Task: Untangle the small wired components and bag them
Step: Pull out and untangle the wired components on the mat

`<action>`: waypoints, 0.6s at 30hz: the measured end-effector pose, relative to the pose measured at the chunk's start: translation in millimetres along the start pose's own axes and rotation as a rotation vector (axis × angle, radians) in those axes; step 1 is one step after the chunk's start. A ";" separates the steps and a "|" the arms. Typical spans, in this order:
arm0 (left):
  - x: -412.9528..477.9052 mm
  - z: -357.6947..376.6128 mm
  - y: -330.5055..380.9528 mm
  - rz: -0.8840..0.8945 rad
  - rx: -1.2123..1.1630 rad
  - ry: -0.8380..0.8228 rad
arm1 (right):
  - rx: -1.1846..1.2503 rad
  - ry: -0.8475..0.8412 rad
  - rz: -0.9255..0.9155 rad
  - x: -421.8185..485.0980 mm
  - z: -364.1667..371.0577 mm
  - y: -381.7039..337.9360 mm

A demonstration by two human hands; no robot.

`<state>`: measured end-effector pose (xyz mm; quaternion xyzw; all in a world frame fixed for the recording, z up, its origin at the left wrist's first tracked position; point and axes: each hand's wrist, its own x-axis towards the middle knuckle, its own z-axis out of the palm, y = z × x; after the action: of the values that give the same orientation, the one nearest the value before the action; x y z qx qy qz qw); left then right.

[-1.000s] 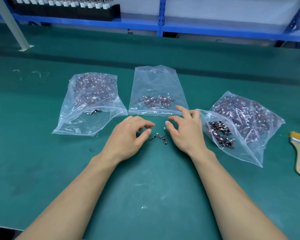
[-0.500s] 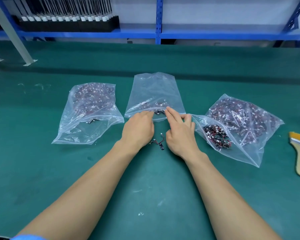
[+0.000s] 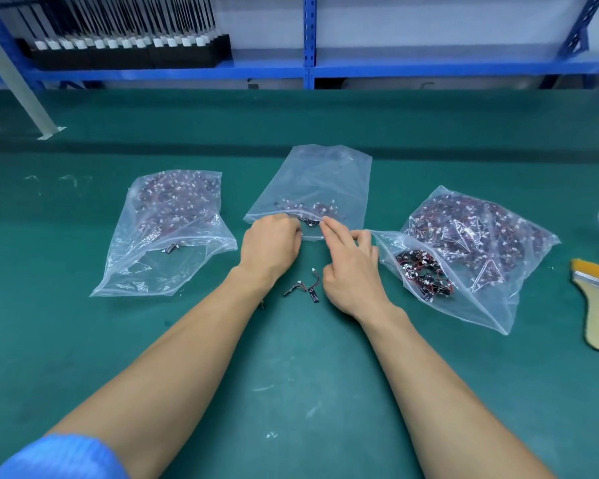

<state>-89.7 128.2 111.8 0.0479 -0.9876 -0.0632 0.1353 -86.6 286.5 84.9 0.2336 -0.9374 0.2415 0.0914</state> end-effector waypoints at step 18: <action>18.3 3.1 5.2 -0.011 0.048 -0.042 | 0.064 0.009 0.005 -0.4 -1.3 -0.6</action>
<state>-108.5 131.7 114.3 0.0553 -0.9912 -0.0414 0.1132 -85.9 286.8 86.1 0.2331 -0.9294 0.2725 0.0875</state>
